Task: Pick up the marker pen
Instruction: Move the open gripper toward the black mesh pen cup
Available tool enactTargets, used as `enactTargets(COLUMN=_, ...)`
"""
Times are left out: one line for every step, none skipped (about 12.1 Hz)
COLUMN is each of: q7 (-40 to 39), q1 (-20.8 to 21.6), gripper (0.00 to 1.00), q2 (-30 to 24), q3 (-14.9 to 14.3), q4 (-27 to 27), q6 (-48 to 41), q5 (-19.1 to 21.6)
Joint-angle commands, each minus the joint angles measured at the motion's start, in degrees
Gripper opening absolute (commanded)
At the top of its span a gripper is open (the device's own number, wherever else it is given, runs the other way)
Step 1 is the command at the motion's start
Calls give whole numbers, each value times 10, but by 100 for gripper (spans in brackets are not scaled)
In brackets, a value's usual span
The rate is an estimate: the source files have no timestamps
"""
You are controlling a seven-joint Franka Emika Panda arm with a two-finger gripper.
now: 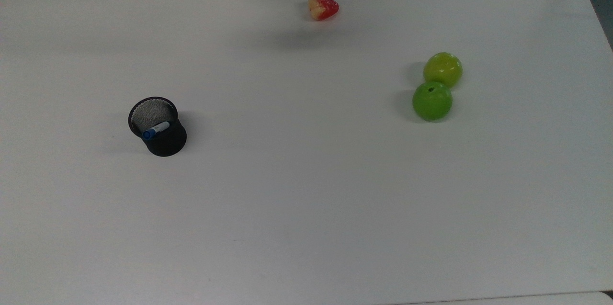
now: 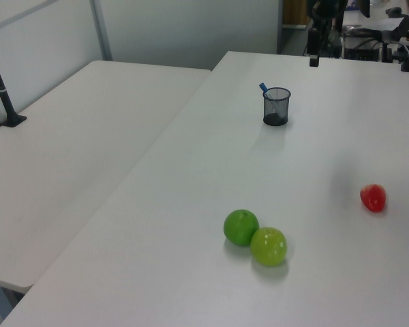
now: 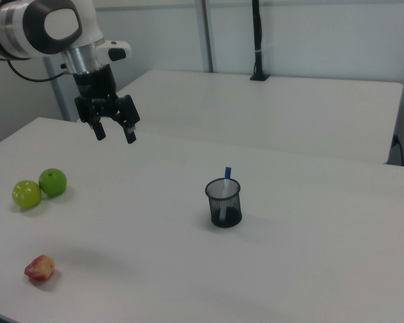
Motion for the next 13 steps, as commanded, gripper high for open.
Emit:
enactTargets(q7=3, q1=-1, gripper=100, q2=-14, q3=-6, q4=-11, q6=-12, q5=6)
enactTargets(q7=3, q1=-1, gripper=100, q2=-14, q3=-6, q4=-11, q6=-12, q5=6)
enactTargets(q7=3, q1=-1, gripper=100, q2=-13, q3=-6, q4=-11, q6=-12, q5=6)
enactTargets(q7=3, q1=-1, gripper=100, q2=-13, q3=-6, q4=-11, q6=-12, q5=6)
enactTargets(q7=3, q1=-1, gripper=100, q2=-13, q3=-6, q4=-11, q6=-12, q5=6)
enactTargets(q7=3, q1=-1, gripper=100, q2=-13, q3=-6, q4=-11, q6=-12, q5=6)
enactTargets(q7=3, q1=0, gripper=100, q2=-13, q3=-6, q4=-11, q6=-14, q5=6)
enactTargets(q7=3, q1=-1, gripper=100, q2=-12, q3=-6, q4=-10, q6=-14, q5=6)
enactTargets(q7=2, q1=-2, gripper=100, q2=-12, q3=-6, q4=-10, q6=-14, q5=6)
enactTargets(q7=1, q1=-2, gripper=100, q2=-11, q3=-6, q4=-10, q6=-14, q5=6)
enactTargets(q7=0, q1=-4, gripper=100, q2=-8, q3=-6, q4=-10, q6=-13, q5=6)
enactTargets(q7=-1, q1=-5, gripper=100, q2=-6, q3=-7, q4=-10, q6=-11, q5=6)
enactTargets(q7=-5, q1=-15, gripper=100, q2=-1, q3=-8, q4=-8, q6=-7, q5=5)
